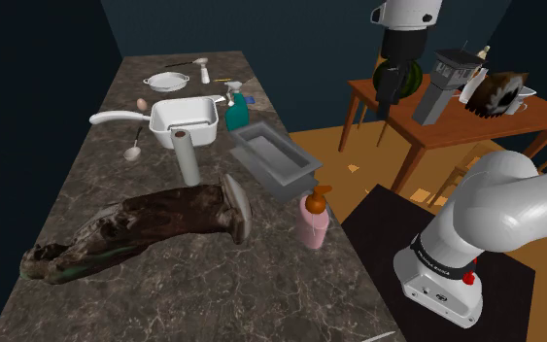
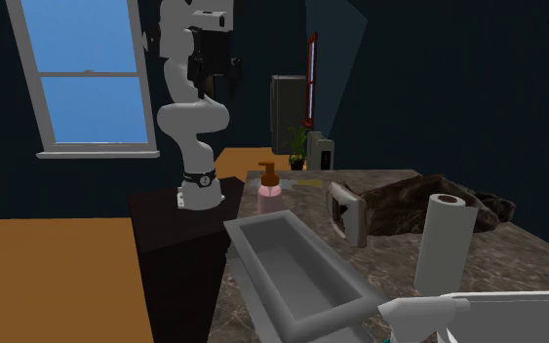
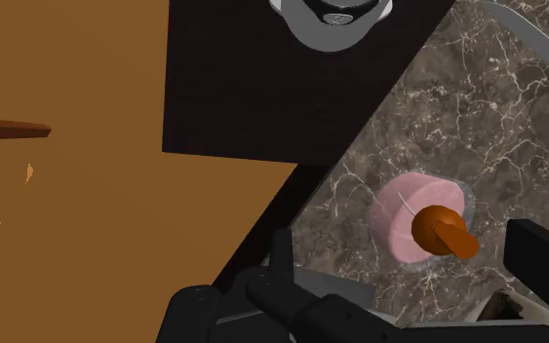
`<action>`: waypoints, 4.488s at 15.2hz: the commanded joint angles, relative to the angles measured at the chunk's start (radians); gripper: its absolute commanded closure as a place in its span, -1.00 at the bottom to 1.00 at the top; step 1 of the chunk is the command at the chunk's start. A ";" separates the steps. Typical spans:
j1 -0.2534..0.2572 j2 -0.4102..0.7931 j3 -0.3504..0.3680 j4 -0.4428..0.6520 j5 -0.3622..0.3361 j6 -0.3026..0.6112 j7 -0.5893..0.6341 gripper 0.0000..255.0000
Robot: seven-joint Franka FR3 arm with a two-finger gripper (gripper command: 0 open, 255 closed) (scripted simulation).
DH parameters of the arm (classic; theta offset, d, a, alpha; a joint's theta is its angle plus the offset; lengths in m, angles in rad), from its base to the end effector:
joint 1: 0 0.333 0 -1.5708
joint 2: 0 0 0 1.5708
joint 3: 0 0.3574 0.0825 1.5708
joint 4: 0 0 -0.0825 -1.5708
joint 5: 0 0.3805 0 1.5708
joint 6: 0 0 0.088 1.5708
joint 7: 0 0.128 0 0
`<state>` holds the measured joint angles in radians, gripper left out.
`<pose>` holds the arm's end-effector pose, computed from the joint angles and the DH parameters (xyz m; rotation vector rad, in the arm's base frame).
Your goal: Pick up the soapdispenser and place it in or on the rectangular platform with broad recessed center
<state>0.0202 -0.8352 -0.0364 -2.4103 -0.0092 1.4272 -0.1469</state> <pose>0.2394 -0.0088 0.5751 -3.0963 -0.2234 0.2278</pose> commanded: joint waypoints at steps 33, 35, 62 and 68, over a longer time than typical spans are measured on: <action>0.128 0.253 0.511 -0.603 0.436 1.029 0.522 -1.00; 0.128 0.253 0.511 -0.603 0.436 1.029 0.522 -1.00; 0.122 0.052 0.448 -0.520 0.376 0.748 0.535 1.00; 0.114 -0.004 0.421 -0.465 0.348 0.639 0.539 1.00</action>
<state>0.1361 -0.8353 0.3873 -2.8880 0.3432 2.0821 0.3906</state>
